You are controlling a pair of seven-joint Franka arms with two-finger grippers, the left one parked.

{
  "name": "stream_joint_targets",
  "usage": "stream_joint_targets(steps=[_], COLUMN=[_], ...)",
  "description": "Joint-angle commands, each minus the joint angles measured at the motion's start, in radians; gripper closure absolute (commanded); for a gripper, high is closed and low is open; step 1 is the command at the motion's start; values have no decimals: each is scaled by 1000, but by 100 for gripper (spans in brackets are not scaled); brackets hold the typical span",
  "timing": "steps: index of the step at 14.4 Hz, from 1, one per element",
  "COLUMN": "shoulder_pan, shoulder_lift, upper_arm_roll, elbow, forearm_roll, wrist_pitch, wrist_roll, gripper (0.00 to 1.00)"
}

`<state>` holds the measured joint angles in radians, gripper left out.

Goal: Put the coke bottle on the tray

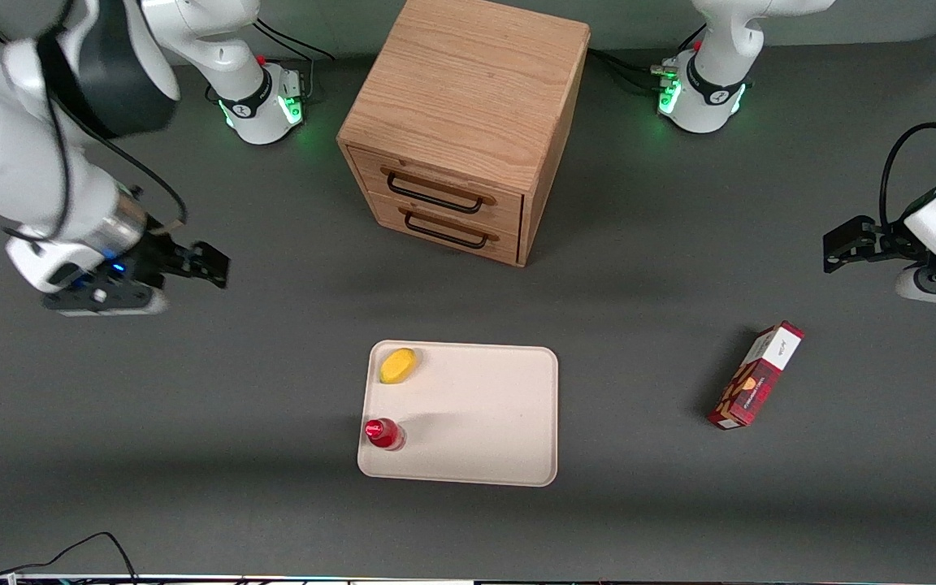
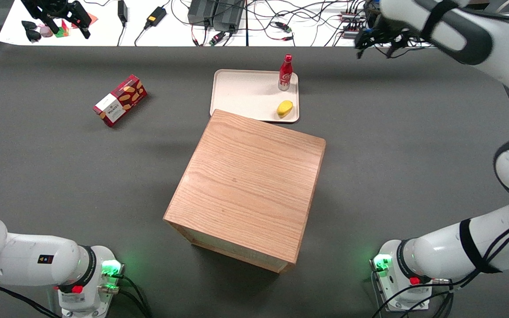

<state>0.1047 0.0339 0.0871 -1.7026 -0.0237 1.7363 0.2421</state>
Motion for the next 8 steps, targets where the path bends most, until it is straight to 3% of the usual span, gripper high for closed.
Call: stream_joint_targets(steps=[1, 8], shoulder_pan=[-60, -128], shoulder_lift=[-123, -157], upper_arm_roll=[11, 10], elbow=[-46, -43], forearm_roll=[22, 65], wrist_pitch=[-63, -109], wrist_roll=[8, -30], gripper=[0, 0])
